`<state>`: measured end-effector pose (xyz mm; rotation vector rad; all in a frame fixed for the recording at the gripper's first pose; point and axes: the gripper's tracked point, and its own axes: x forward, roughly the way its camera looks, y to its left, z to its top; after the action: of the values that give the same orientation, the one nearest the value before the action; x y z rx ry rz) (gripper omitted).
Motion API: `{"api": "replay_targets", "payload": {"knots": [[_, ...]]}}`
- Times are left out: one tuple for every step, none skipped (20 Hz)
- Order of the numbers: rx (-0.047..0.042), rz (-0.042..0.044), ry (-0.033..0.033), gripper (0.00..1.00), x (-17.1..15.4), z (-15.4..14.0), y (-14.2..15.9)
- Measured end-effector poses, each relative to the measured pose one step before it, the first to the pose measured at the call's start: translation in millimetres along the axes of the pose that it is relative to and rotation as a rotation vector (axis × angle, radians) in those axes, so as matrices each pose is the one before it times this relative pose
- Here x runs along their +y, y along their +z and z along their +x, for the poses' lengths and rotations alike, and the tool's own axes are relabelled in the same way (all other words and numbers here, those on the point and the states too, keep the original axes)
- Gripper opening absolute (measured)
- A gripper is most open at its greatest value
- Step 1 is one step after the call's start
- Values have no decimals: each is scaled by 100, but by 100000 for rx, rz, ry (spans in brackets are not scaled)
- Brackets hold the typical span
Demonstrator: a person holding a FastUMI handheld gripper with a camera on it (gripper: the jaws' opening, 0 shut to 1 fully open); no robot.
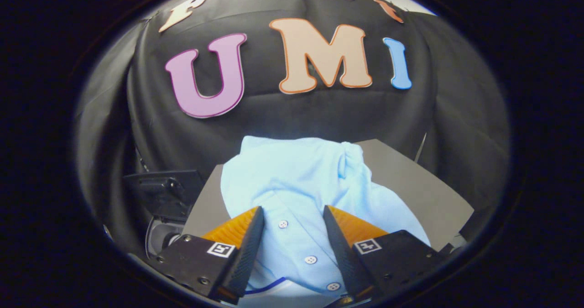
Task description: Put the clothes into the washing machine and then close the washing machine lid.
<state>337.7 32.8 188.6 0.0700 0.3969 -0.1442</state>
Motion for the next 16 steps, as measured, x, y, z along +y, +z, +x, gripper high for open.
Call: {"api": "replay_targets", "payload": {"knots": [[327,-959,472,69,580,87,-433],[-680,-1052,442,57,420,95,41],[-1022,-1012,160,50,87,-10,57],[-305,723,190,42,80,-33,66],[-1048,2043,-329,35,182,-104,54],[-1126,2893,-562,28,146,10,100],[-566,1244,-255,20,137,-80,-79],[-1091,-82,-107,17,196,-51,151],[-550,-844,210,16,110,-12,-52],[-632,-1286,786,15,410,-12,-71],[-136,-1600,1716,15,956,-206,-126],[-231,-1562,1651,14,1146,-341,-101],[-183,-1224,1574,14,1002,-434,-236],[121,-982,1993,14,1269,-291,-124],[-285,-595,2206,14,1505,-243,-236],[-365,-176,2785,14,1453,-148,-9]]}}
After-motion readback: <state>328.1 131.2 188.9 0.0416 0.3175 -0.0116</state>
